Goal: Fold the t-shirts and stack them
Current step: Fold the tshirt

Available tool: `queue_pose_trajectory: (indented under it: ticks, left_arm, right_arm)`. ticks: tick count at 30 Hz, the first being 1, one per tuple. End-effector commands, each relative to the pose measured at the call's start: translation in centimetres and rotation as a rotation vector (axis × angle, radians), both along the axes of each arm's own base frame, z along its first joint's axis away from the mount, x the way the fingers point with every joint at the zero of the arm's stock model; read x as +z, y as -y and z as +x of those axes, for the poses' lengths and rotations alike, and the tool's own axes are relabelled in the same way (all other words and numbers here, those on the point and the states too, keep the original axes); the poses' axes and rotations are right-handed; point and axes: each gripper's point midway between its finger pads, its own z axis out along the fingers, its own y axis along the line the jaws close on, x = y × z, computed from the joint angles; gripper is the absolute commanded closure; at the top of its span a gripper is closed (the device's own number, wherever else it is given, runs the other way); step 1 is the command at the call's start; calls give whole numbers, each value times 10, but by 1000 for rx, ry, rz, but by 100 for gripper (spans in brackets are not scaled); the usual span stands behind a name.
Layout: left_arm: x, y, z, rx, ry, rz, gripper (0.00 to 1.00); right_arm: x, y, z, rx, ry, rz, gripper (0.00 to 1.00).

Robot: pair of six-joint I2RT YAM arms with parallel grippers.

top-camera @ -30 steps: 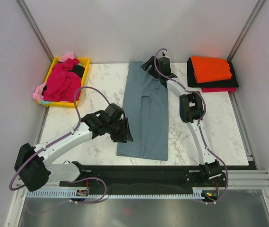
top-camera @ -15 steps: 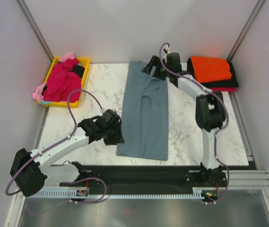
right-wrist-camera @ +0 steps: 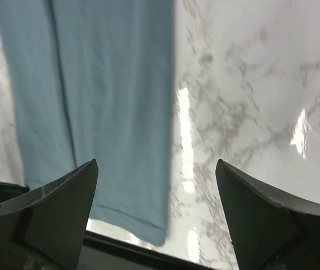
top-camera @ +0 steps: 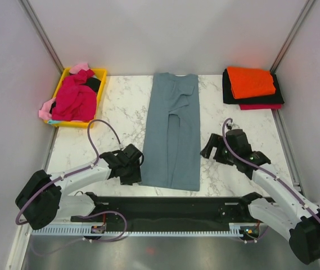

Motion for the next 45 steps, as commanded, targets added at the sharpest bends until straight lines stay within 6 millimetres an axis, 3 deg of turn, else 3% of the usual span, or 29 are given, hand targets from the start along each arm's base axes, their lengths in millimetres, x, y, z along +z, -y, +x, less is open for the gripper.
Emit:
queue_pose_trajectory:
  ticks: [1,2,7,13,16,18,23,27,30,33,34,37,40,41,43,45]
  left_arm:
    - [1,21,16,11,68,-100,48]
    - [-3,20,14,10,62,-104,48]
    - [-13,30,11,11,49,-166,50]
    - [-15,33,3,15,39,-206,62]
    - [-12,33,2,14,47,-217,70]
    - [-10,35,2,12,50,-229,77]
    - [-11,35,-3,1,37,-238,86]
    - [-11,34,-5,1,38,-243,87]
    - [-12,35,-7,0,35,-244,89]
    - [-11,36,-8,-5,30,-248,93]
    - [-10,37,-9,-7,30,-252,97]
    - [-5,43,-11,-21,33,-271,98]
    - [9,58,-21,-55,44,-301,98]
    - [10,60,-31,-86,39,-274,98]
    - [23,68,-34,-85,47,-274,98]
    - [33,69,-34,-89,63,-250,98]
  right_arm:
    - [-26,8,-34,-11,-106,-33,7]
    - [-41,8,-45,-8,-143,-32,7]
    - [-61,-14,-77,42,-203,56,9]
    - [-71,-38,-105,120,-240,30,11]
    - [-78,-45,-112,135,-243,20,23]
    - [-88,-49,-120,148,-266,29,37]
    - [-106,-46,-136,137,-301,5,41]
    - [-107,-48,-137,139,-296,6,44]
    - [-109,-49,-138,143,-301,-3,57]
    - [-110,-49,-139,146,-301,-9,75]
    - [-110,-48,-139,144,-301,-9,86]
    - [-107,-46,-139,147,-289,-15,100]
    - [-101,-37,-141,137,-293,-47,100]
    - [-88,-39,-137,133,-268,-32,100]
    - [-80,-29,-138,117,-258,-67,100]
    - [-57,-29,-131,109,-209,-57,100]
